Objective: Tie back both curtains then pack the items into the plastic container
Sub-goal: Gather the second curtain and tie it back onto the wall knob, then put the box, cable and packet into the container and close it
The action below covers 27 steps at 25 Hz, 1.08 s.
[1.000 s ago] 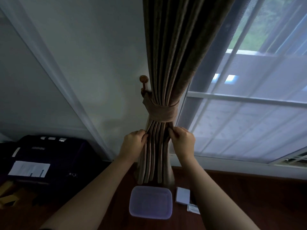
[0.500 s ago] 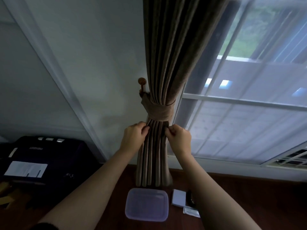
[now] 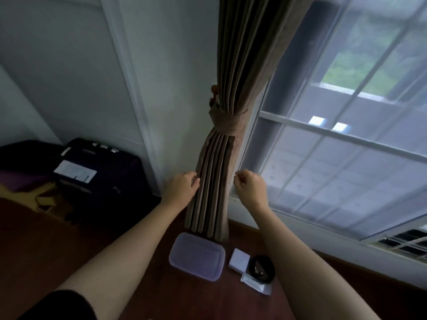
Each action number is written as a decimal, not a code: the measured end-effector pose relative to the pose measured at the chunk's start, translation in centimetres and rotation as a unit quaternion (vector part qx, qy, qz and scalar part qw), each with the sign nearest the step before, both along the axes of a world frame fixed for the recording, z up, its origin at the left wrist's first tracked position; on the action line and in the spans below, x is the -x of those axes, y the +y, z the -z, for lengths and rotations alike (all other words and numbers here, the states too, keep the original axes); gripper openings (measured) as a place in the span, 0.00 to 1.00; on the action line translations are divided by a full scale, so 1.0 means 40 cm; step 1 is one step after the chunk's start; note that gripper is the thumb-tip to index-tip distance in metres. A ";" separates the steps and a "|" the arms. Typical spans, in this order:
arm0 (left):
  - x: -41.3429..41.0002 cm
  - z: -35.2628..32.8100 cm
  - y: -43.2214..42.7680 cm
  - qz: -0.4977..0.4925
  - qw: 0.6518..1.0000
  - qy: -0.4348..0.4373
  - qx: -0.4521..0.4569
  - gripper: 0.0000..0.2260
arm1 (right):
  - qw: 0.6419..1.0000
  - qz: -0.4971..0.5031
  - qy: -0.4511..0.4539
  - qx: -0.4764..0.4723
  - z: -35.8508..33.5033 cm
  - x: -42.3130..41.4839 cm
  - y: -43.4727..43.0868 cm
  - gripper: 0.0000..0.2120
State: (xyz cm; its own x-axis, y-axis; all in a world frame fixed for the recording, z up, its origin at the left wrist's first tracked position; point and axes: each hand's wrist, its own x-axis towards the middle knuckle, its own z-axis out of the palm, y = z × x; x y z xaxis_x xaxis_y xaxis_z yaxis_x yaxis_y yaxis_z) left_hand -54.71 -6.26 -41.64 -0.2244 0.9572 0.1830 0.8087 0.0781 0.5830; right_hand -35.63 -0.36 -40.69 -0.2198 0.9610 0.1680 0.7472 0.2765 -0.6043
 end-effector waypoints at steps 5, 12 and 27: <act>-0.023 0.140 -0.157 -0.007 0.994 0.017 0.109 0.12 | 0.996 0.006 -0.025 0.085 0.149 -0.056 -0.159 0.11; -0.042 0.450 -0.330 -0.014 0.971 0.008 0.237 0.20 | 0.970 0.032 -0.077 0.230 0.507 -0.074 -0.384 0.25; 0.047 1.627 -0.230 -0.109 0.952 0.040 0.283 0.26 | 0.954 0.029 -0.095 0.283 1.639 -0.123 -0.267 0.37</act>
